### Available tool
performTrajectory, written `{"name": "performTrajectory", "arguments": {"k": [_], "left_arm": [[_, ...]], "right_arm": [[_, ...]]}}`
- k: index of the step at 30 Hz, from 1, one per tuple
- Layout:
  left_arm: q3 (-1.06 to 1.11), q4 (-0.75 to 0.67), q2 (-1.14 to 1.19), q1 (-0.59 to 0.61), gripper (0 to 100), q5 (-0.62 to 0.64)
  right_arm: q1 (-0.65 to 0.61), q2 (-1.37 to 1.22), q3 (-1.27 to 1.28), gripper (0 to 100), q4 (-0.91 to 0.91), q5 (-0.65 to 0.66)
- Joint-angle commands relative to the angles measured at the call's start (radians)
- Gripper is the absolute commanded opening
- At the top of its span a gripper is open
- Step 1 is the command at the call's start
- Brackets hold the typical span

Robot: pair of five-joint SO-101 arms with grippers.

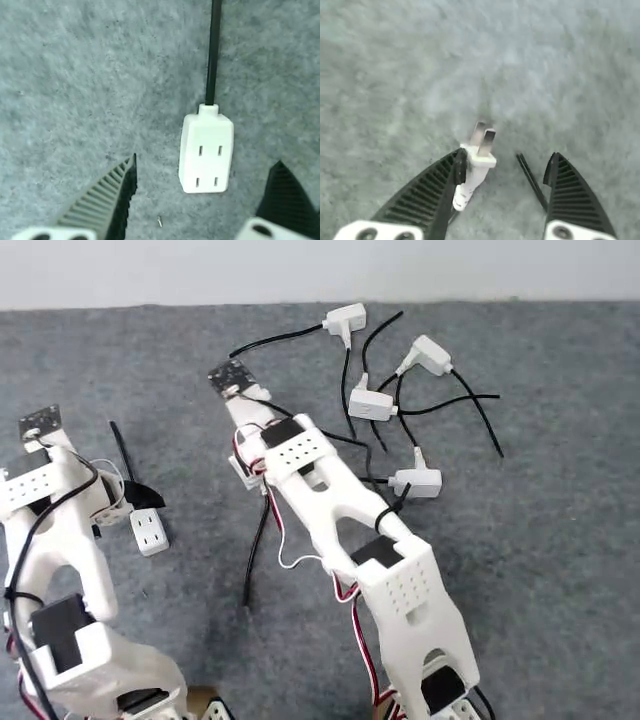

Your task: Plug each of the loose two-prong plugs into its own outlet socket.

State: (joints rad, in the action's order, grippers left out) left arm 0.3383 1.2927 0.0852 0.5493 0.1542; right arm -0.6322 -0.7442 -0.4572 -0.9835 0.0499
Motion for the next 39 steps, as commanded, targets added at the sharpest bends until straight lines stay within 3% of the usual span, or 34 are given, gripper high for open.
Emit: {"name": "performTrajectory", "arguments": {"k": [1, 17, 23, 33, 39], "left_arm": [[-0.002, -0.014, -0.006, 0.003, 39, 0.005], [-0.002, -0.012, -0.006, 0.003, 39, 0.005], [-0.002, -0.012, -0.006, 0.006, 39, 0.005], [-0.001, -0.012, -0.006, 0.003, 39, 0.005], [-0.001, -0.009, -0.008, 0.003, 39, 0.005]], "right_arm": [[0.013, 0.048, -0.072, 24.9, -0.027, -0.035], [-0.077, -0.036, -0.069, 24.2, 0.001, -0.038], [-0.074, -0.087, -0.075, 0.0, 0.058, -0.037], [-0.077, -0.082, -0.075, 0.8, 0.024, -0.035], [-0.077, -0.091, -0.160, 0.8, -0.105, -0.035]]}}
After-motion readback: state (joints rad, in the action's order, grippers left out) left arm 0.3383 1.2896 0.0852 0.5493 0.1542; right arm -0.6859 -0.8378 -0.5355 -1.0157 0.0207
